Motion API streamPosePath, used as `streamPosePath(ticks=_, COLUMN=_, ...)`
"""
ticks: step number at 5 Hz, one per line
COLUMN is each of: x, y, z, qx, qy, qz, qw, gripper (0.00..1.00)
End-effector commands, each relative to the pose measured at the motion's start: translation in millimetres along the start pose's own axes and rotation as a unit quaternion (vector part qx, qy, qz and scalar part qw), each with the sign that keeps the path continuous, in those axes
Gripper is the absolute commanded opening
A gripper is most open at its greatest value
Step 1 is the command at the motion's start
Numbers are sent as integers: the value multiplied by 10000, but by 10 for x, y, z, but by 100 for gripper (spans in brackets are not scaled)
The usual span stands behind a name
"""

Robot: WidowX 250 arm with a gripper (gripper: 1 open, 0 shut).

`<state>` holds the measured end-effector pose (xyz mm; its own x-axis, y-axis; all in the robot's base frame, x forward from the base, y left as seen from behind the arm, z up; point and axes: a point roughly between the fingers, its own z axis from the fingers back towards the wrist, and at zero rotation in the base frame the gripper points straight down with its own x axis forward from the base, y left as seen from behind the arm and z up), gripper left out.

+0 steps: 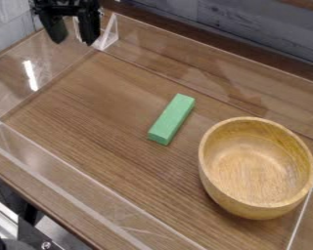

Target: Put the green block in the brown bowl

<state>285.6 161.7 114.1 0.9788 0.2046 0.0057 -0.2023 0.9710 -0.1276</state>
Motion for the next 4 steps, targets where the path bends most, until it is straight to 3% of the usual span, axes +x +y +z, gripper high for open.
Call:
streamPosePath(ticks=1, x=55, y=-173, z=142, qx=97, qy=-251, qz=-307, qw=9992, gripper=100)
streamPosePath(ticks=4, x=93, y=-545, z=52, qx=84, qy=-143, qz=-971, qw=9951, gripper=100)
